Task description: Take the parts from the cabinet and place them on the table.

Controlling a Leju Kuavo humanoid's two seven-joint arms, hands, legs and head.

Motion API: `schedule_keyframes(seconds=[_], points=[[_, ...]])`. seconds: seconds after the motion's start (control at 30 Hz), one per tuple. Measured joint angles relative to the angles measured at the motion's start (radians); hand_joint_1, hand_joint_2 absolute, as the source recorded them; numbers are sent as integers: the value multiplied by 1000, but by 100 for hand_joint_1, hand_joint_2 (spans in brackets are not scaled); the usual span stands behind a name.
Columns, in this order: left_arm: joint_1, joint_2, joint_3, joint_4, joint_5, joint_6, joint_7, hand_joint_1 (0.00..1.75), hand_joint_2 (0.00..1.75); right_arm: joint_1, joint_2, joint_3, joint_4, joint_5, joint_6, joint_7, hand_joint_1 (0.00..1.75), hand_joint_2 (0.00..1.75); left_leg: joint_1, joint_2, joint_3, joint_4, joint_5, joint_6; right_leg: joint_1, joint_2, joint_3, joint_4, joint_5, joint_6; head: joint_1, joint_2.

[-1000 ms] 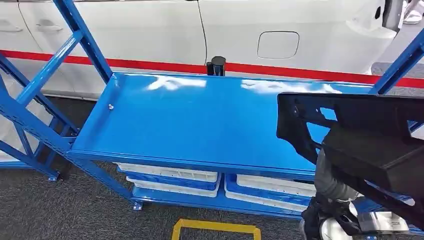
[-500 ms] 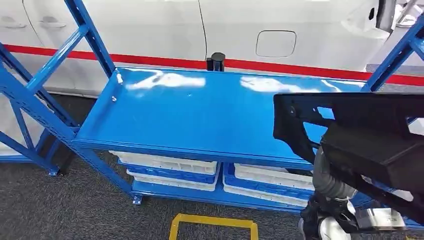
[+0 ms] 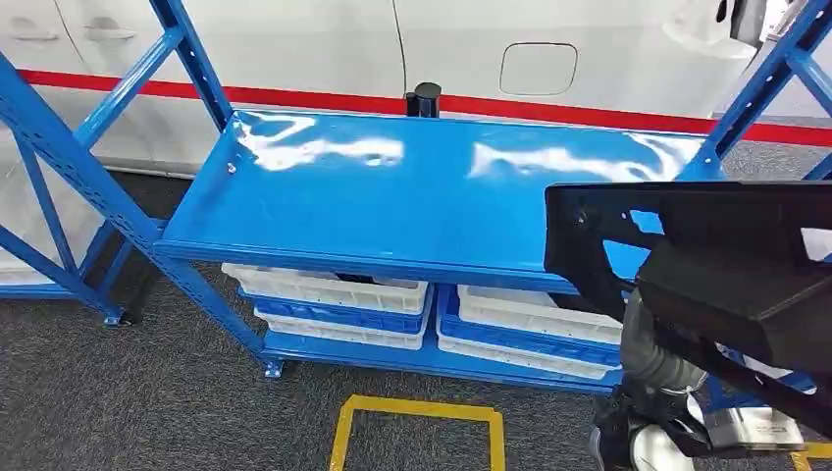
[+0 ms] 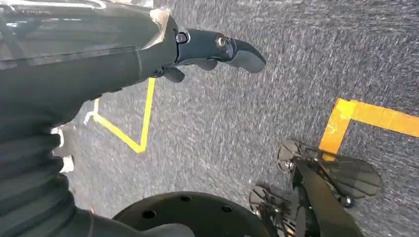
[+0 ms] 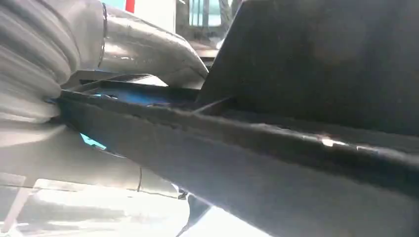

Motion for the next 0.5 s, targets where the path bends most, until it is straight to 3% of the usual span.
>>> schedule_keyframes(seconds=[0.03,0.07,0.13,0.17,0.2,0.23,0.27,0.3,0.33,0.37,0.4,0.43,0.5], points=[[0,2,4,1,0,-1,-6,0,175,-1,0,0,3,-2,0,0,175,175,2,-4,-9,4,-5,-7,-16,-2,-10,-5,9,-16,1,0],[0,0,8,1,0,-5,-10,0,175,-1,0,0,3,-3,-2,0,175,175,5,-5,-17,19,-33,-15,-15,-3,-13,-5,17,-29,0,0],[0,1,13,1,0,-11,-19,0,175,3,0,-2,3,-6,-6,-1,175,175,8,-4,-56,129,-140,-25,-12,-5,-36,-4,34,-53,-6,0],[0,1,16,1,0,-12,-24,0,175,6,0,-3,3,-6,-8,-3,175,175,11,-4,-81,211,-188,-29,-10,-5,-48,-3,44,-54,-5,0],[-1,1,17,1,0,-13,-26,0,175,12,0,-7,3,-5,-8,-5,175,175,14,-4,-97,282,-210,-31,-8,-6,-60,-2,53,-54,-5,0],[-1,1,19,1,0,-14,-27,0,175,20,0,-9,3,-5,-8,-7,175,175,15,-4,-95,311,-199,-32,-6,-6,-71,-2,62,-53,-5,0],[-1,2,21,1,0,-17,-27,0,175,26,0,-11,3,-5,-8,-8,175,175,18,-4,-75,298,-168,-31,-5,-7,-80,-1,69,-51,-5,0],[-1,2,21,1,0,-20,-27,0,175,30,0,-15,3,-3,-7,-10,175,175,19,-4,-35,249,-130,-29,-5,-6,-88,0,75,-48,-5,0],[-2,2,21,1,-1,-22,-27,0,175,33,0,-19,3,-2,-5,-13,175,175,19,-4,24,164,-97,-26,-5,-6,-95,0,82,-44,-6,0],[-4,2,21,1,-2,-26,-27,0,175,36,0,-24,2,-2,-5,-17,175,175,19,-5,91,70,-89,-21,-5,-5,-96,0,88,-41,-6,0],[-9,2,21,1,-3,-30,-28,0,175,41,0,-27,1,-3,-5,-21,175,175,15,-7,140,-8,-108,-17,1,-5,-101,2,93,-33,-5,0],[-12,1,21,1,-3,-33,-29,0,175,43,-1,-31,0,-4,-4,-26,175,175,13,-9,147,-25,-111,-14,1,-7,-103,1,103,-26,-3,0],[-12,-3,21,1,-3,-39,-29,0,175,49,-1,-34,0,-7,-4,-32,175,175,3,-8,132,-28,-109,-8,-3,-10,-113,-1,119,-10,-6,0]])
